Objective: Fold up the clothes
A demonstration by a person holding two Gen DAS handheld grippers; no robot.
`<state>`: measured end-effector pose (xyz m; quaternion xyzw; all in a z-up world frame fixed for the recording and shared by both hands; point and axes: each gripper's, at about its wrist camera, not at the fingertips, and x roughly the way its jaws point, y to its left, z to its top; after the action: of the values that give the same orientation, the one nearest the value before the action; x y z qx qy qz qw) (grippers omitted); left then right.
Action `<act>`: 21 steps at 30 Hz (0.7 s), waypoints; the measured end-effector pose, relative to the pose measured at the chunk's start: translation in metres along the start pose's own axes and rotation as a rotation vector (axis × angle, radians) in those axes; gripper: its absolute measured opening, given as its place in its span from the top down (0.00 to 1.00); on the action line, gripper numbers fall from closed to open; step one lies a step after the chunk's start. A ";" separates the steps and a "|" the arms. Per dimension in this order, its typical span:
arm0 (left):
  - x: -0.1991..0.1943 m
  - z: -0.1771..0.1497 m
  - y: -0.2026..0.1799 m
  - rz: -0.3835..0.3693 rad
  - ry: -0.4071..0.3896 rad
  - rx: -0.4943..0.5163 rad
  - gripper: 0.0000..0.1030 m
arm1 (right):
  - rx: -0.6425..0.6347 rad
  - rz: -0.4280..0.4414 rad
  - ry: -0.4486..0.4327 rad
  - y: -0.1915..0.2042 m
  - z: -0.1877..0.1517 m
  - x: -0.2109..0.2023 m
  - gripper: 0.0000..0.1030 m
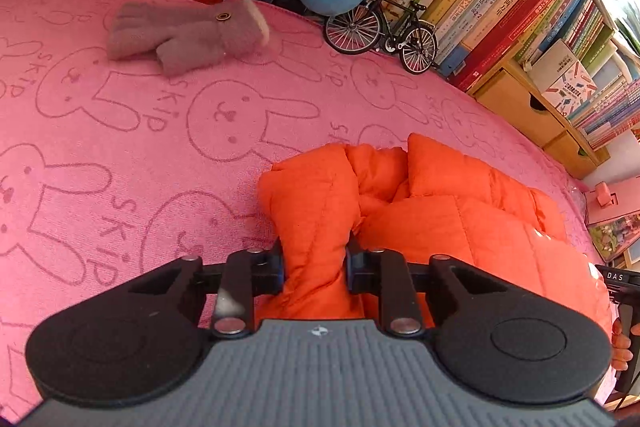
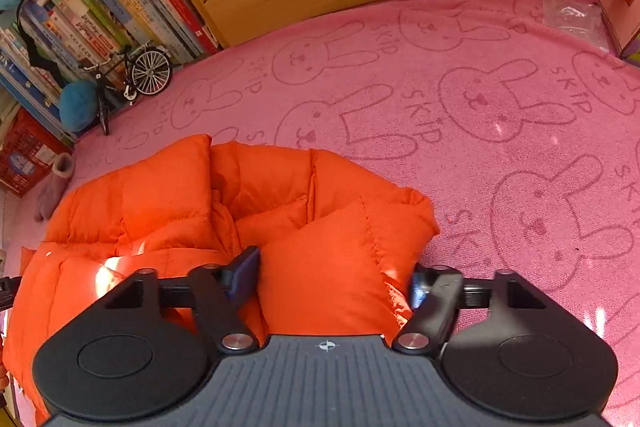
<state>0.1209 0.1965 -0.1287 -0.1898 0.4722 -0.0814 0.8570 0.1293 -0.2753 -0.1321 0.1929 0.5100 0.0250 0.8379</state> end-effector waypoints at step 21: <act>-0.021 0.069 -0.088 0.341 -0.378 0.323 0.71 | -0.353 -0.314 -0.649 0.093 0.063 -0.047 0.45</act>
<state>0.1712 0.1402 -0.0432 0.0194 0.3102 0.0266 0.9501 0.1756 -0.2189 -0.0348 -0.0362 0.2301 -0.0783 0.9693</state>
